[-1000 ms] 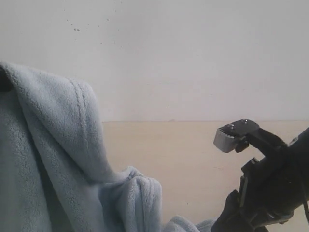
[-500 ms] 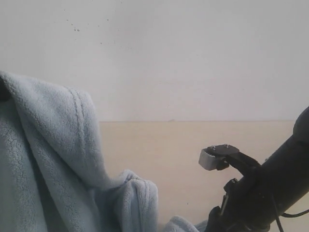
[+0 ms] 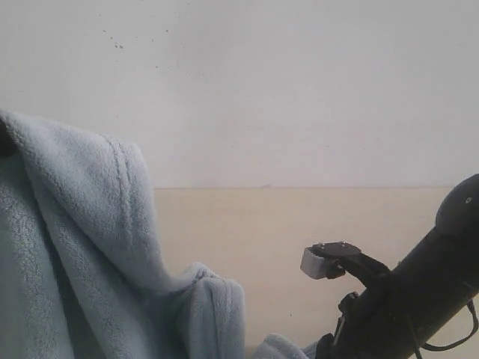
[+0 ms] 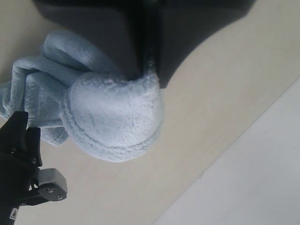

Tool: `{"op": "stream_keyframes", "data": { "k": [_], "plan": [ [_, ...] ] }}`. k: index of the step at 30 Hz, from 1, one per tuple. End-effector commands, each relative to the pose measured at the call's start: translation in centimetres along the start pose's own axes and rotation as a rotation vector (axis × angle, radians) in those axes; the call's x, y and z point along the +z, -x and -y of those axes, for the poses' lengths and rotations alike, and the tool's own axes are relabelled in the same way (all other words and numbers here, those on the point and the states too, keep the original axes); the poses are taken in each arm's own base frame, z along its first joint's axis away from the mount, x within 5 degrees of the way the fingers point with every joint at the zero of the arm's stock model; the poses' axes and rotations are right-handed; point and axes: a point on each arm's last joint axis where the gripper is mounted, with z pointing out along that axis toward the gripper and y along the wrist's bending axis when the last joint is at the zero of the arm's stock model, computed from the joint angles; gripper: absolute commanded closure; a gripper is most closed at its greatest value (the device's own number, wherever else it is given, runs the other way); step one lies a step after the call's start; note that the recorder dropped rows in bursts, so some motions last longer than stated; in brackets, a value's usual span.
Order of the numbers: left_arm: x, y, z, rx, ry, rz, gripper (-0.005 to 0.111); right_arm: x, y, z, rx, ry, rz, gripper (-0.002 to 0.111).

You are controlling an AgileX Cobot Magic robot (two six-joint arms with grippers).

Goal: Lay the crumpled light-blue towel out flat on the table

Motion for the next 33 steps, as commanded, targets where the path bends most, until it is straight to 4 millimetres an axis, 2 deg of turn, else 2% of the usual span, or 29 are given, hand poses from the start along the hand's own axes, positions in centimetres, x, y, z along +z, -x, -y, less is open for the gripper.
{"op": "stream_keyframes", "data": {
  "k": [1,22,30,32,33],
  "plan": [
    [-0.2,0.0,0.1,-0.01,0.005,0.007,0.103,0.3,0.0,0.4,0.005,-0.006,0.002,0.054],
    [-0.2,0.0,0.1,-0.01,0.005,0.007,0.103,0.6,0.2,0.4,0.014,-0.012,0.021,0.054],
    [-0.2,-0.1,0.1,-0.01,-0.001,-0.001,0.103,3.1,0.5,-0.5,-0.03,-0.027,-0.02,0.054],
    [-0.2,-0.1,0.2,-0.01,-0.005,-0.006,0.103,3.2,0.5,-0.4,-0.028,-0.031,-0.02,0.058],
    [-0.2,-0.1,0.2,-0.01,-0.005,-0.006,0.103,3.2,0.5,-0.4,-0.028,-0.031,-0.02,0.064]
  ]
}}
